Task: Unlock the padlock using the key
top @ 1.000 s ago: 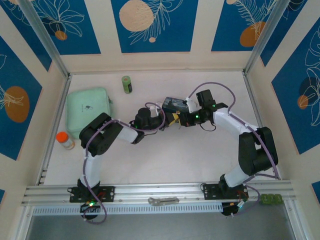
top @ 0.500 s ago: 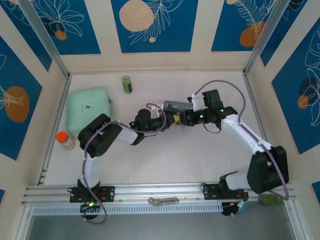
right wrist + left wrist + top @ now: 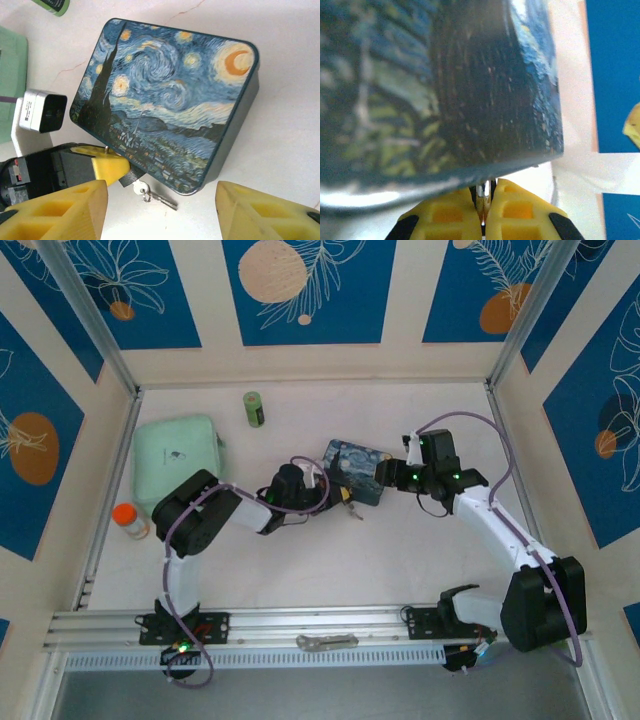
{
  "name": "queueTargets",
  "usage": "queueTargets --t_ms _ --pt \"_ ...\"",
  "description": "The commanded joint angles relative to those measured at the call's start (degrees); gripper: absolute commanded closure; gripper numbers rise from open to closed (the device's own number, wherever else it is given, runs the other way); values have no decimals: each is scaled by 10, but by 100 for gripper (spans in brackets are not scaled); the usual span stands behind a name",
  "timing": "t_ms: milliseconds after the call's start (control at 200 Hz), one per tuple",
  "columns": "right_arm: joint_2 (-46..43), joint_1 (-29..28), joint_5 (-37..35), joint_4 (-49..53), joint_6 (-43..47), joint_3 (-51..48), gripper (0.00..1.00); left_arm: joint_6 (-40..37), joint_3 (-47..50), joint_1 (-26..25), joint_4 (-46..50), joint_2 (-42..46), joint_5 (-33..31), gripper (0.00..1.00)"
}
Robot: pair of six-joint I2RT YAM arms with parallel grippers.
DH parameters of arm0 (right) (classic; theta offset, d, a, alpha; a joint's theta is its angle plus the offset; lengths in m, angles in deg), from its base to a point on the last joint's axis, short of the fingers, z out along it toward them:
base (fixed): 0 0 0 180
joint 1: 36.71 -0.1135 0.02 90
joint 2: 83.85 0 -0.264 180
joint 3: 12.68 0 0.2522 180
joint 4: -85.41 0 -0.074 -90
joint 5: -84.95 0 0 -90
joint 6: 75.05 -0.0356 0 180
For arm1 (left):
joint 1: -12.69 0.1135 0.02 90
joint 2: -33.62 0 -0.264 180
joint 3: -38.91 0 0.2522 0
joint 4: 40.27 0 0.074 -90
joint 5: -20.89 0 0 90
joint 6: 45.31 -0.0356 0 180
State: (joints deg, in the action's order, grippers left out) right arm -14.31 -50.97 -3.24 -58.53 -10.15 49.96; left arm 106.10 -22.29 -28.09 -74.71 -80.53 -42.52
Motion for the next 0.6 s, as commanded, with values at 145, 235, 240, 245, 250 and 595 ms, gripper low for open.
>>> queueTargets --t_ms 145,235,240,245,250,595 --pt "-13 1 -18 -17 -23 -6 41 -63 -2 -1 87 35 -47 92" --pt "-11 1 -17 -18 -24 -6 41 -62 1 -1 89 40 -47 75" --pt "-10 1 -18 -18 -25 -6 41 -62 2 -1 89 40 -47 75" --pt "-11 1 -17 -18 -24 -5 41 -62 3 -1 89 41 -48 74" --pt "-11 1 -17 -18 -25 -5 41 -61 3 -1 89 41 -48 73" --pt "-5 -2 -18 -24 -19 4 41 -59 57 13 94 114 -78 37"
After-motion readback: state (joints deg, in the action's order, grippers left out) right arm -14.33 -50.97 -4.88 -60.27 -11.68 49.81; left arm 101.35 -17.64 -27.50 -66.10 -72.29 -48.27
